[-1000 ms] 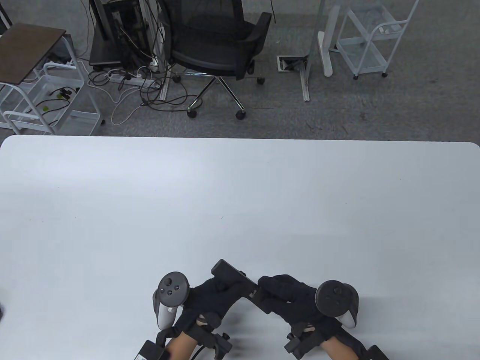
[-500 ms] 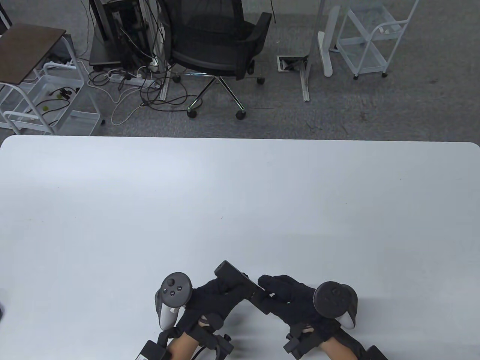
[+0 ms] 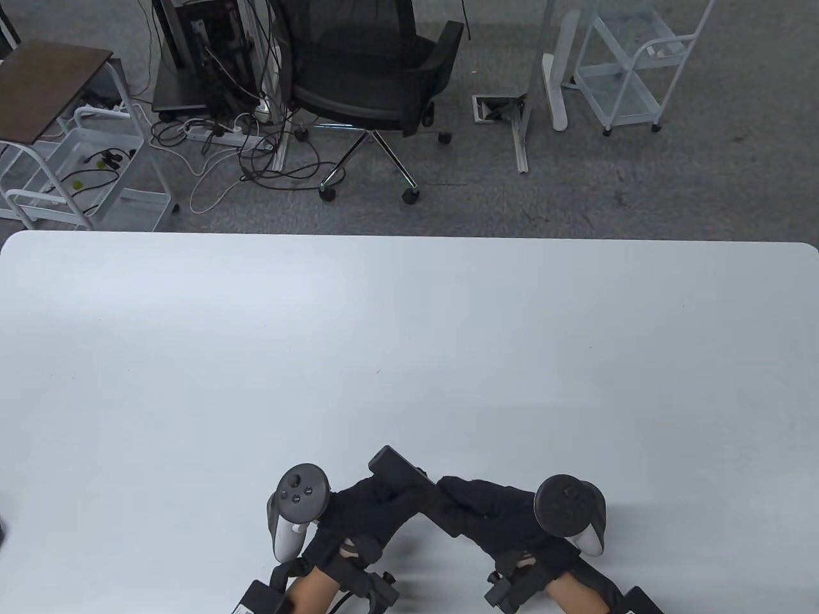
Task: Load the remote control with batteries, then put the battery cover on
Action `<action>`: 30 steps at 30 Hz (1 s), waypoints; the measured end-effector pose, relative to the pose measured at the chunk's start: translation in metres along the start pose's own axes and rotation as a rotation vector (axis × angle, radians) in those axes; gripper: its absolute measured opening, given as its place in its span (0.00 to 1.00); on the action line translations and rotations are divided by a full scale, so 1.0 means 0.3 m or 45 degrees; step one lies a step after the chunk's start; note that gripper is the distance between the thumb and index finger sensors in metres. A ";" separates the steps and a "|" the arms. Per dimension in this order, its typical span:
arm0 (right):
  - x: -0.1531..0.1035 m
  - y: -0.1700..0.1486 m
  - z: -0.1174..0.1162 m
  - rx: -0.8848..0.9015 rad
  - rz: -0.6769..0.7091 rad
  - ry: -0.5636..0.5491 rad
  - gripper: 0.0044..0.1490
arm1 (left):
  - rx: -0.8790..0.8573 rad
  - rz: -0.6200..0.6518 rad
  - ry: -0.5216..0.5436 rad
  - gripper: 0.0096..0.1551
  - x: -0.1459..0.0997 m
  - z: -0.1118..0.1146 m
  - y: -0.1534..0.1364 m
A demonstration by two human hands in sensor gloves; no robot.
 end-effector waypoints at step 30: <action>0.000 0.001 0.019 -0.025 -0.001 -0.041 0.31 | 0.034 0.010 -0.087 0.31 0.001 0.042 0.011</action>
Point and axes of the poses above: the tracker on the back of each hand, its own y axis roughly to the thumb side, its own x axis roughly from the wrist to the fingertips, z = x × y, the point moved 2 cm from there along x, roughly from the wrist to the fingertips, and after that the axes turned 14 degrees about x, right-handed, at the moved point
